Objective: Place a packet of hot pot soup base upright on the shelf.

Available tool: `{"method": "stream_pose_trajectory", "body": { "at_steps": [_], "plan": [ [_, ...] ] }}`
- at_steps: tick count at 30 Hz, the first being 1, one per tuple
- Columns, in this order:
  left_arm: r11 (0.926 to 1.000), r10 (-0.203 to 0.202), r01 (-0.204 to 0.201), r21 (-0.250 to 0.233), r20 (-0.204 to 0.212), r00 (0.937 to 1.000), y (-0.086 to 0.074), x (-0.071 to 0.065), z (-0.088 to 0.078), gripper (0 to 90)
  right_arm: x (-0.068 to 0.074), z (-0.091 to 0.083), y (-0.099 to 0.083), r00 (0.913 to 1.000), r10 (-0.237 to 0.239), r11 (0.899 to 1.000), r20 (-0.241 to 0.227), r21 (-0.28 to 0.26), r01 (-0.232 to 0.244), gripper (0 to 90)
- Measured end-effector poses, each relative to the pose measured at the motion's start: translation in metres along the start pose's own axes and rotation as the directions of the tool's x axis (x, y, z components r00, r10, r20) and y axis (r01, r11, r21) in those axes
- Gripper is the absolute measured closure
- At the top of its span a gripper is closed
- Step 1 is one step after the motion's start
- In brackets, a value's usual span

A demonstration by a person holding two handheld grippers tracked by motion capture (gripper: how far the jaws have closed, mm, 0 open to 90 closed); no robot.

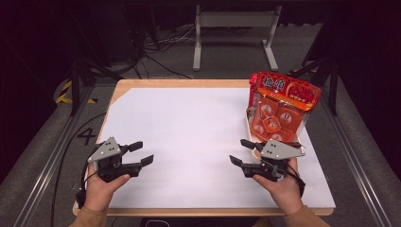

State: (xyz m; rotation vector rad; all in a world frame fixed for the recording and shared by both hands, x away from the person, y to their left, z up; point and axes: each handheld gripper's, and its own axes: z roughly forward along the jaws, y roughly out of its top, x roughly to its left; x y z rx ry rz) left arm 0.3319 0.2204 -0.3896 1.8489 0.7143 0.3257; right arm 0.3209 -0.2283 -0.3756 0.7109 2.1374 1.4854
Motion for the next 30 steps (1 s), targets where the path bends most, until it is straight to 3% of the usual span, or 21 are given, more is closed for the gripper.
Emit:
{"method": "stream_pose_trajectory", "body": {
  "at_steps": [4, 6, 11, 13, 21, 24, 30],
  "plan": [
    [0.9993, 0.028, -0.029, 0.022, 0.037, 0.9989, -0.011, -0.001, 0.012, 35.1, -0.002, 0.005, -0.01, 0.9998, 0.01, 1.0, 0.019, -0.007, -0.009, 34.2],
    [0.9994, 0.019, -0.021, 0.028, 0.06, 0.998, -0.014, -0.001, 0.017, 35.2, 0.0, 0.01, -0.019, 0.9983, -0.032, 0.999, 0.048, 0.028, 0.031, 34.2],
    [0.9966, 0.039, -0.044, 0.07, 0.062, 0.9973, -0.021, -0.003, 0.027, 35.1, 0.002, 0.021, -0.031, 0.9992, -0.016, 0.997, 0.037, 0.073, 0.014, 34.5],
    [0.9965, 0.014, -0.019, 0.081, 0.066, 0.9977, -0.026, -0.002, 0.03, 34.7, 0.003, 0.027, -0.038, 0.9991, -0.009, 0.994, 0.04, 0.11, 0.005, 34.5],
    [0.9878, -0.006, 0.006, 0.155, 0.0, 1.0, -0.037, 0.007, 0.034, 34.4, -0.001, 0.034, -0.05, 0.9981, 0.033, 0.985, 0.052, 0.167, -0.042, 35.2],
    [0.9892, -0.022, 0.022, 0.145, 0.004, 0.9997, -0.038, 0.009, 0.034, 33.9, -0.002, 0.037, -0.054, 0.9979, 0.041, 0.981, 0.051, 0.187, -0.05, 35.7],
    [0.9875, -0.032, 0.031, 0.155, 0.002, 0.9995, -0.039, 0.009, 0.035, 32.3, -0.003, 0.035, -0.053, 0.998, 0.041, 0.984, 0.048, 0.172, -0.048, 35.9]
  ]
}}
